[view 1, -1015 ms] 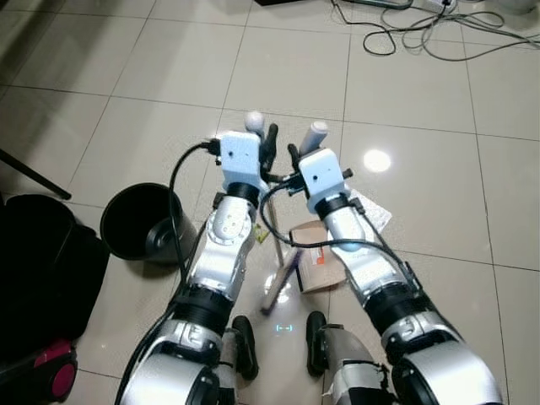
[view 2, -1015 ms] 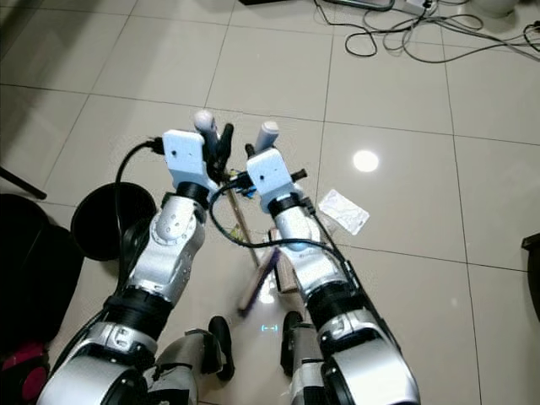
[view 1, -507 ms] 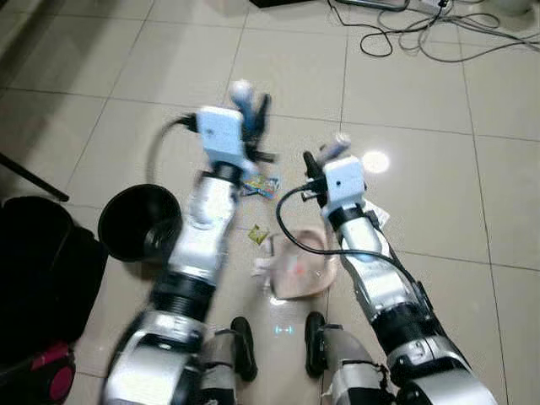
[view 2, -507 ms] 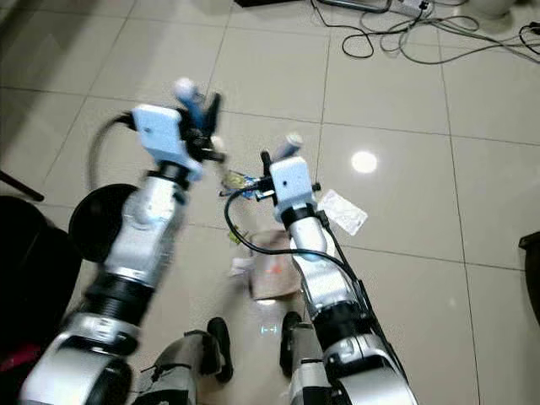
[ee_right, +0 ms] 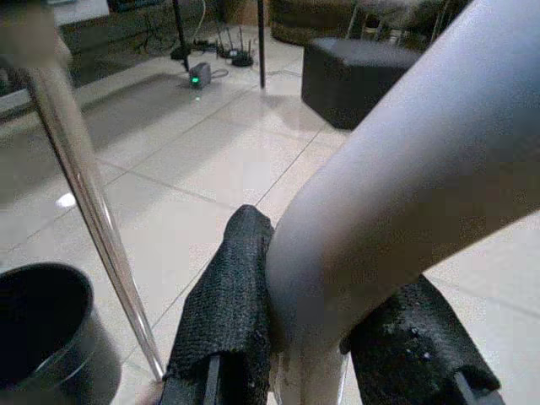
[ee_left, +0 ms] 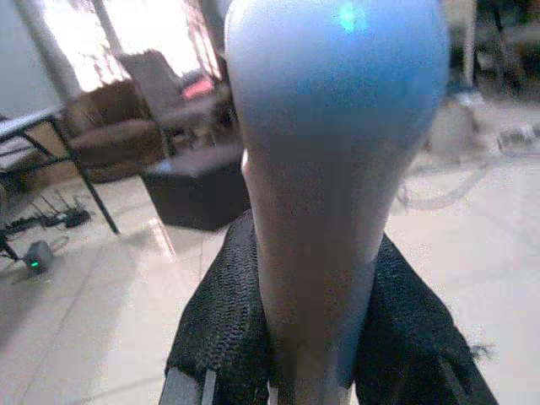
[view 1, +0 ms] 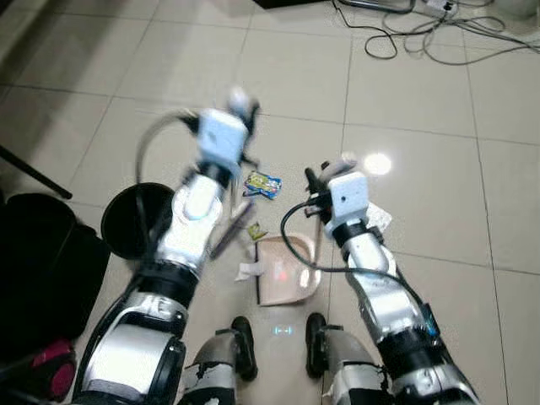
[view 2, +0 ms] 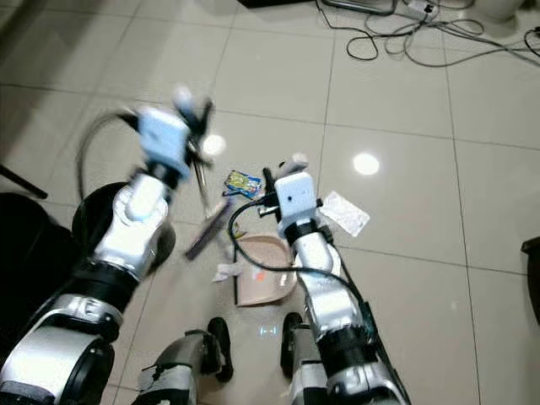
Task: Sweep floor
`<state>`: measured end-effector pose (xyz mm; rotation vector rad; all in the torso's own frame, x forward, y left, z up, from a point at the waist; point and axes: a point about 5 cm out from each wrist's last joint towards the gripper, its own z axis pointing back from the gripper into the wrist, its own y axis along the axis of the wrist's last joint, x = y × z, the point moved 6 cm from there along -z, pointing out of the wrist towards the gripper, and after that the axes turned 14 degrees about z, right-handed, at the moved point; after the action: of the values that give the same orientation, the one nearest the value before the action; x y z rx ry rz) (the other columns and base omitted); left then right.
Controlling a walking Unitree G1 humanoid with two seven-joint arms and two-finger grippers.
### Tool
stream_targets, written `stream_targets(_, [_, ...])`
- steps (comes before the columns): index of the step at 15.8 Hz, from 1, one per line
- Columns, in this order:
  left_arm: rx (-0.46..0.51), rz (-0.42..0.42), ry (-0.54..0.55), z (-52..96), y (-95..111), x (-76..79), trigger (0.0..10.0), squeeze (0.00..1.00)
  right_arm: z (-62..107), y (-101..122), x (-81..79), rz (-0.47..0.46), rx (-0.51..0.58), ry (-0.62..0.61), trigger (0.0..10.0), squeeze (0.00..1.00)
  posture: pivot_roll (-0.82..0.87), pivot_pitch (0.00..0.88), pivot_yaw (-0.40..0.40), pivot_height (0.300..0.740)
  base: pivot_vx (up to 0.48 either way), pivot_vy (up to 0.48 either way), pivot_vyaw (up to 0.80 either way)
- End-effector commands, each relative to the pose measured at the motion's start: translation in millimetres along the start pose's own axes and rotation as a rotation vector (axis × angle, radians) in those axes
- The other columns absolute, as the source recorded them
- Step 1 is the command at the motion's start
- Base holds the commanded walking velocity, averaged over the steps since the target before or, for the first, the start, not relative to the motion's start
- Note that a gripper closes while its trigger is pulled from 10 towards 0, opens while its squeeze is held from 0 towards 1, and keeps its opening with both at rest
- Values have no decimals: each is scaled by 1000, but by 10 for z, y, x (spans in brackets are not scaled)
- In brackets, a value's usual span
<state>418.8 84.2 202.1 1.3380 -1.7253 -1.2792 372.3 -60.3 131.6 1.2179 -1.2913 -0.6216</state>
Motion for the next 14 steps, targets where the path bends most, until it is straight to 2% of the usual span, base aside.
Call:
stream_targets(1, [6, -44, -23, 1, -25, 67, 10000, 0, 91, -130, -178, -37, -64, 53, 10000, 0, -67, 316, 42, 740, 0, 0, 0])
stream_targets(4, [-58, -54, -13, 94, -298, 206, 10000, 0, 157, -46, -213, -43, -66, 52, 10000, 0, -118, 327, 39, 740, 0, 0, 0])
stream_targets(6, [-81, 2, -3, 124, -379, 281, 10000, 0, 182, -27, -204, -48, -70, 49, 10000, 0, -120, 327, 37, 740, 0, 0, 0])
stream_targets(10, [-93, 235, 117, 112, -442, 319, 10000, 0, 227, -19, -216, -50, -89, 54, 10000, 0, -131, 331, 32, 740, 0, 0, 0])
stream_targets(12, [-41, 418, 171, 15, -318, 320, 10000, 0, 230, -50, -176, -46, -108, 51, 10000, 0, -120, 324, 31, 740, 0, 0, 0])
stream_targets(14, [-3, 480, 159, -71, -189, 329, 10000, 0, 215, -81, -134, -42, -117, 47, 10000, 0, -102, 315, 32, 740, 0, 0, 0])
